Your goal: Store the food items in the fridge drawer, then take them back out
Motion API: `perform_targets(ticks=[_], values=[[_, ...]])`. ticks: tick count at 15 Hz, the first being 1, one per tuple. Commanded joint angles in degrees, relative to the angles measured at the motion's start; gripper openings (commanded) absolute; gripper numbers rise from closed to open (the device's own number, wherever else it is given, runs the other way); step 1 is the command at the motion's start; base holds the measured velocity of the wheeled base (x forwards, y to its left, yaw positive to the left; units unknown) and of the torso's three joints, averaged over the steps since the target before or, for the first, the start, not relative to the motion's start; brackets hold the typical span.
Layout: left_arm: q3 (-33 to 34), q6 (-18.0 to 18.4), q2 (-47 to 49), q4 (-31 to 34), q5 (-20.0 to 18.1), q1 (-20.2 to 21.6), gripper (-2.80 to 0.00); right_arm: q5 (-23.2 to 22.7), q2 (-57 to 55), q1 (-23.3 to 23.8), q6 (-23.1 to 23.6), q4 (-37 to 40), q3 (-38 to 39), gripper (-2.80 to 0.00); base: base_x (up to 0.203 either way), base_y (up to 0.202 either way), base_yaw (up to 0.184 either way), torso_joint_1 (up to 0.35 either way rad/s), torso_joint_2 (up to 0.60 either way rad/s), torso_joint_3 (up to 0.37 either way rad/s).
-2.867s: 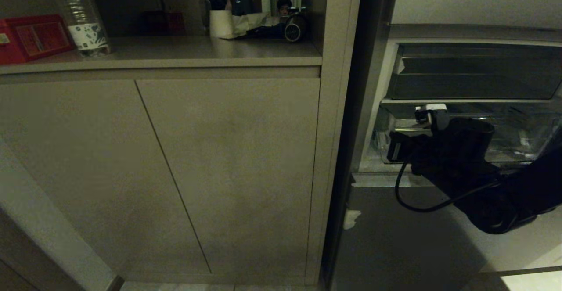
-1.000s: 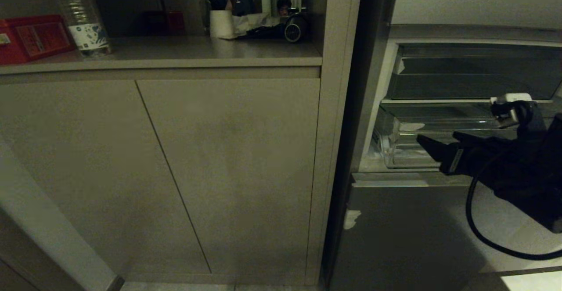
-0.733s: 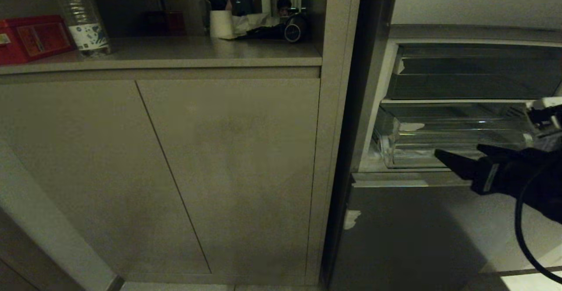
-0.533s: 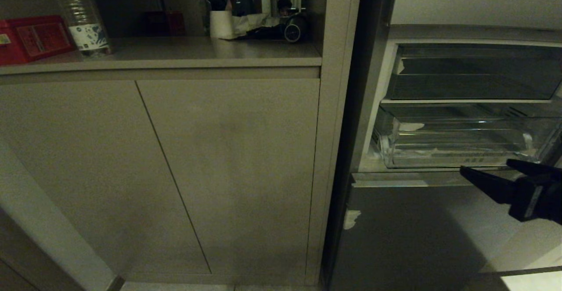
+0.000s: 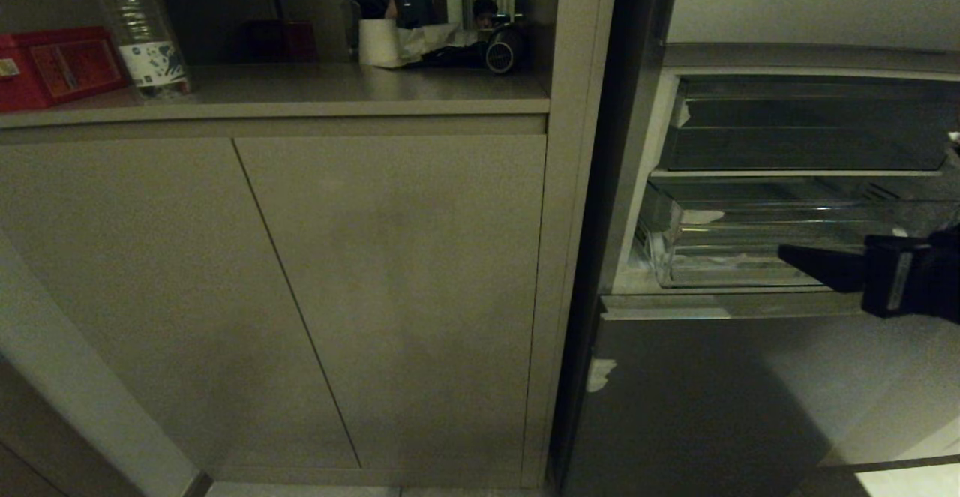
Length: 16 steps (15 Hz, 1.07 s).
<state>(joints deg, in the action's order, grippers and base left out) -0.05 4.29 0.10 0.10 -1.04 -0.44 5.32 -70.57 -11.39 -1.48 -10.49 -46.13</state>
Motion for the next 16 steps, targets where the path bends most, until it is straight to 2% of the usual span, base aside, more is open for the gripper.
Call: perform_targets(ticks=[1,5,10,16], values=[[-0.04,0.02,0.08,-0.01,-0.02,0.00,-2.80,0.19,-16.71,1.11,0.15,0.51,-9.46,0.00,0.000,0.000,0.000,0.000,0.00,0.000],[0.05,0.02,0.08,-0.01,-0.02,0.00,-2.80,0.38,-26.72,3.23,0.63,4.90,-22.90,0.00,0.000,0.000,0.000,0.000,0.00,0.000],[0.05,0.02,0.08,-0.01,-0.02,0.00,-2.80,0.06,-28.63,8.12,1.51,6.01,-26.81,0.00,0.000,0.000,0.000,0.000,0.00,0.000],[0.05,0.02,0.08,-0.07,-0.02,0.00,-2.80,-1.82,-34.33,10.02,2.18,5.94,-33.06,0.00,0.000,0.000,0.000,0.000,0.00,0.000]])
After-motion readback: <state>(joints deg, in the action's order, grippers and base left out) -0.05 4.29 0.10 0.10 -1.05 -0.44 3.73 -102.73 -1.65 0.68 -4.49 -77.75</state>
